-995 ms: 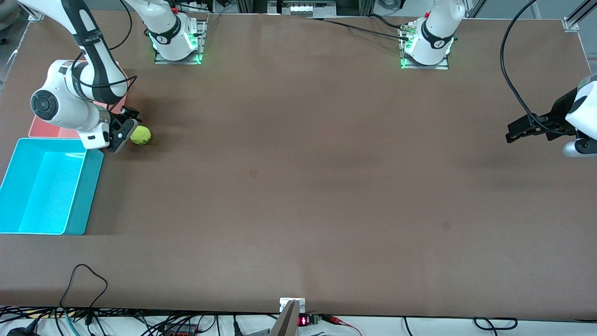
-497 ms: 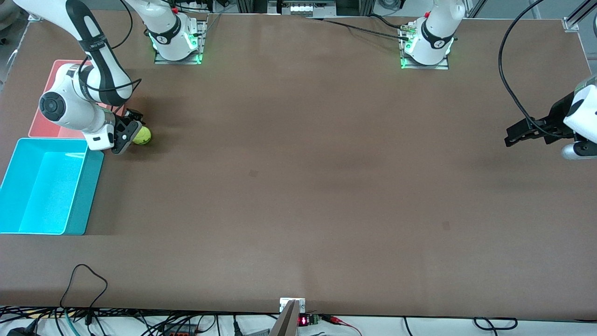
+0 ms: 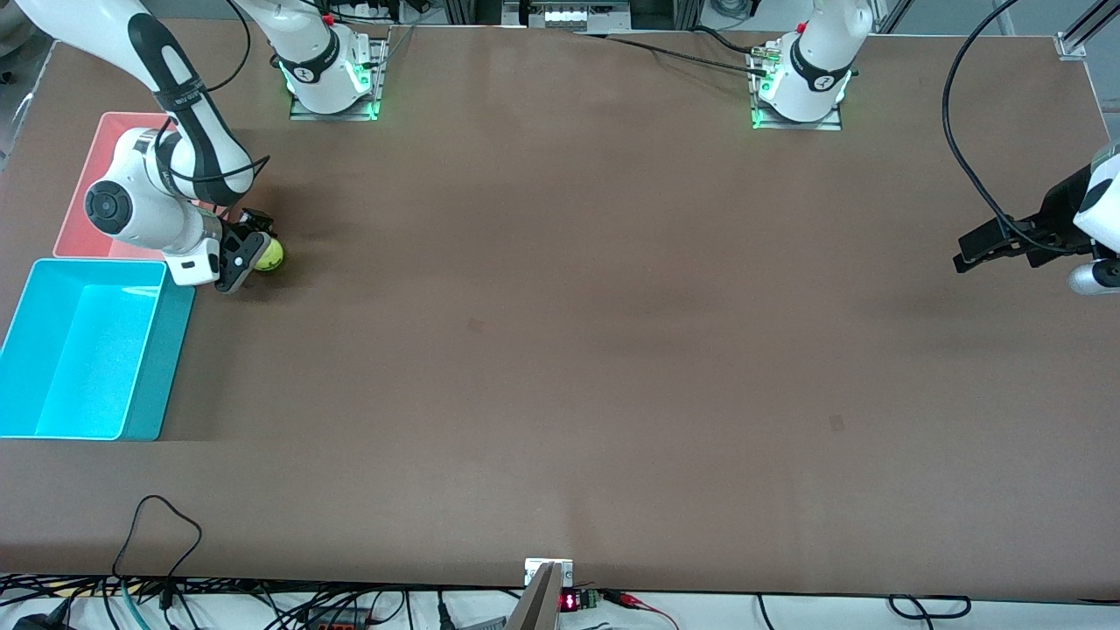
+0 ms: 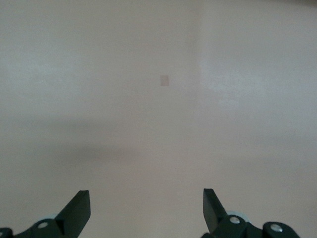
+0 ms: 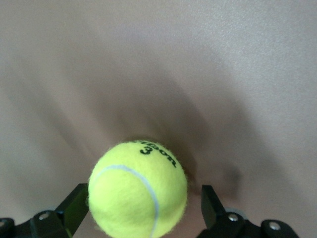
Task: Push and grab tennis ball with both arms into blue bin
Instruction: 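Close the right gripper on the tennis ball and lift it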
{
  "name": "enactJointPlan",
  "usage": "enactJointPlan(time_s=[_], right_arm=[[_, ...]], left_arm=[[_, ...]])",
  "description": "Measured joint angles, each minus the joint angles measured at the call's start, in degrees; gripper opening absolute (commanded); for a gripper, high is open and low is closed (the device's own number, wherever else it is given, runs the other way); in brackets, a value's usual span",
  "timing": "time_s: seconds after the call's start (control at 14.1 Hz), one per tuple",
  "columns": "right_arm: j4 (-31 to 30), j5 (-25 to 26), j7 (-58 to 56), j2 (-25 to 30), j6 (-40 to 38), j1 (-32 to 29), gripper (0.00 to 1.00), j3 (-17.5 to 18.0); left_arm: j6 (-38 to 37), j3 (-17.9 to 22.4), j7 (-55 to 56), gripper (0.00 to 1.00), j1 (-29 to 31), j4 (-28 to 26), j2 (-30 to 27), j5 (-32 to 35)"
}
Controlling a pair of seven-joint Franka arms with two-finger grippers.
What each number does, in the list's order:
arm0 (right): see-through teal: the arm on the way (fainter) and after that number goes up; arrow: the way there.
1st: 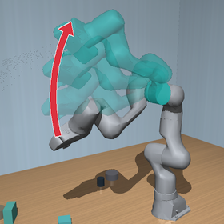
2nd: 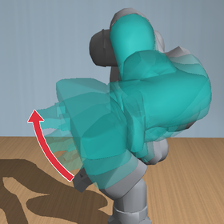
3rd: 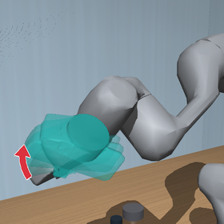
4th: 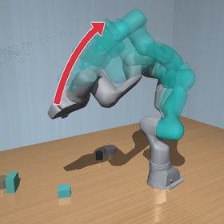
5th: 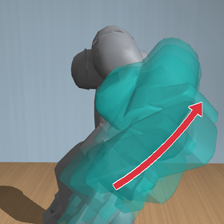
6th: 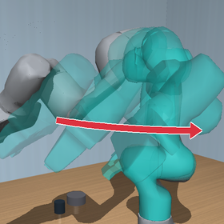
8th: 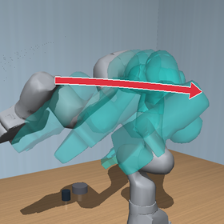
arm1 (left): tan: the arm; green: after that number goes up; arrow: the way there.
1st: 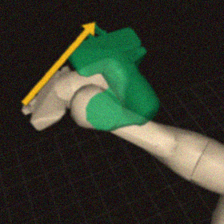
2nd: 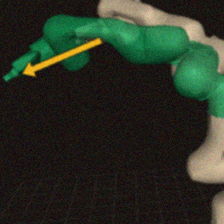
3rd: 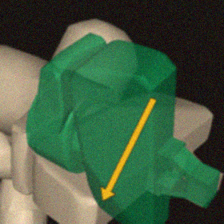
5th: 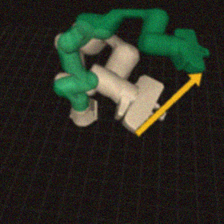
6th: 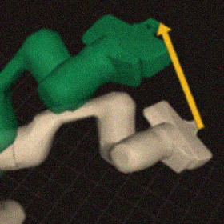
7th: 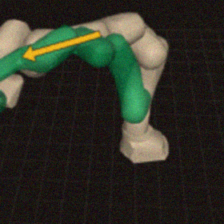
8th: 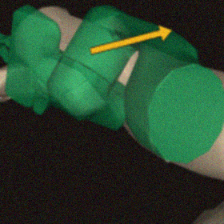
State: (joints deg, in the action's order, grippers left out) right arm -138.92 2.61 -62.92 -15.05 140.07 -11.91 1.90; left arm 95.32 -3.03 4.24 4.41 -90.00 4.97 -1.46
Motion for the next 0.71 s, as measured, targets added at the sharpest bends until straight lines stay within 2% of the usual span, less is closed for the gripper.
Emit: enactJointPlan(time_s=[0.14,0.36,0.5,0.71], right_arm=[[0.0,0.0,0.0,-0.2,0.1,0.0,1.0,0.0],[0.0,0.0,0.0,-0.2,0.2,0.0,0.74,0.0],[0.0,0.0,0.0,-0.2,0.2,0.0,0.52,0.0],[0.0,0.0,0.0,-0.1,0.2,0.0,0.27,0.0]], left_arm=[[-0.4,-0.1,0.0,1.0,-0.4,-0.2,0.0,0.0],[-1.2,-0.2,0.0,1.0,-0.7,-0.4,0.0,0.0],[-1.4,-0.2,0.0,1.0,-0.6,-0.4,0.0,0.0],[-1.4,-0.1,0.0,1.0,-0.5,-0.4,0.0,0.0]])
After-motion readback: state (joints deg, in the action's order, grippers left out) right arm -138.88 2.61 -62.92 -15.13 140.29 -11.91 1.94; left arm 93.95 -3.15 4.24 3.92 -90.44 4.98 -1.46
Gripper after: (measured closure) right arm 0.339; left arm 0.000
